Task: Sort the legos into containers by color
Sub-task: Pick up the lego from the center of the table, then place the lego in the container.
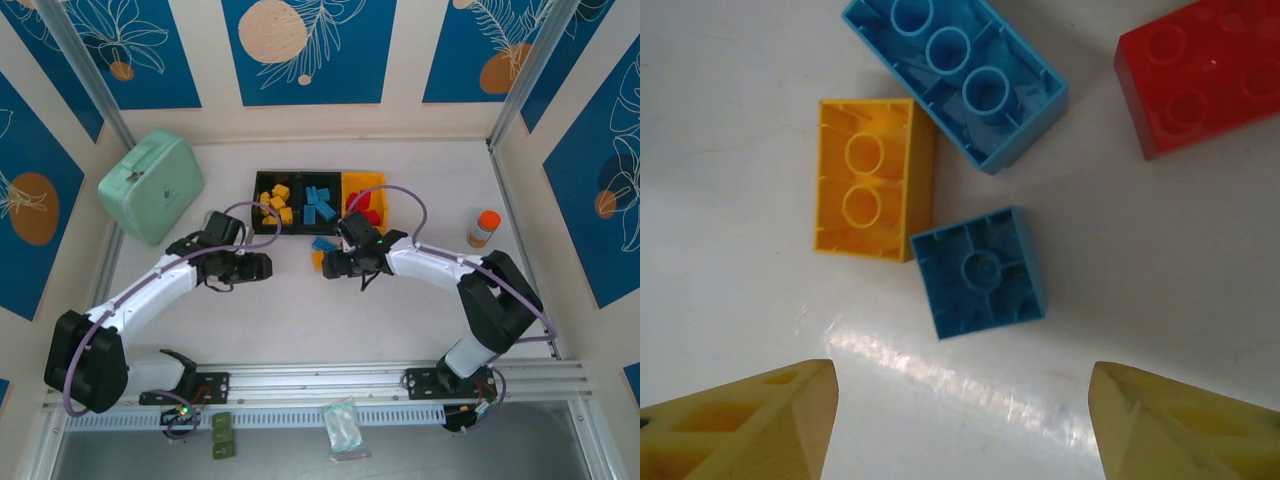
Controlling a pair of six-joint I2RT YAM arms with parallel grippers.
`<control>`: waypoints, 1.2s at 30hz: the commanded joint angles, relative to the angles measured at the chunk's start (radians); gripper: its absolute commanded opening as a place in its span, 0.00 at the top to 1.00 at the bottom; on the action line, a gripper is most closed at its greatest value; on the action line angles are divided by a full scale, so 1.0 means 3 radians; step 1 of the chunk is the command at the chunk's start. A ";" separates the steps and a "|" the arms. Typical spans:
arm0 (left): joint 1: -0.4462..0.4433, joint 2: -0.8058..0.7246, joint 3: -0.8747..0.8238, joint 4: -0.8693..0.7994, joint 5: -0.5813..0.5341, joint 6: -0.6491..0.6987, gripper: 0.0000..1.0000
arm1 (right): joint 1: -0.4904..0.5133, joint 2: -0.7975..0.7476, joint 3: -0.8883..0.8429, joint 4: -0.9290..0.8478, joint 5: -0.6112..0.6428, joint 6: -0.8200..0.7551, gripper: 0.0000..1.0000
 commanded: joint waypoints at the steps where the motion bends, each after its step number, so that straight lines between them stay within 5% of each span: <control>1: -0.0017 -0.0008 0.0031 0.0006 0.0034 -0.0059 0.37 | -0.0040 0.0164 0.0134 0.0084 0.0068 -0.0160 0.33; 10: -0.0018 0.0034 0.0065 -0.0028 -0.0022 -0.0084 0.37 | 0.0028 0.0448 0.0284 0.0082 0.0088 -0.0261 0.40; 18: -0.0017 0.0040 0.0049 0.0001 0.0004 -0.0092 0.38 | 0.0101 0.0293 0.0192 -0.0033 0.0109 -0.0261 0.64; 28: -0.0022 -0.0059 0.0006 0.0413 0.0347 -0.0245 0.38 | 0.0029 -0.0303 0.0320 -0.0631 0.0006 -0.0119 0.64; 36: -0.0019 0.0031 0.0301 0.0410 0.0259 -0.0238 0.38 | -0.0312 -0.0006 0.1115 -0.0970 -0.0259 -0.0068 0.64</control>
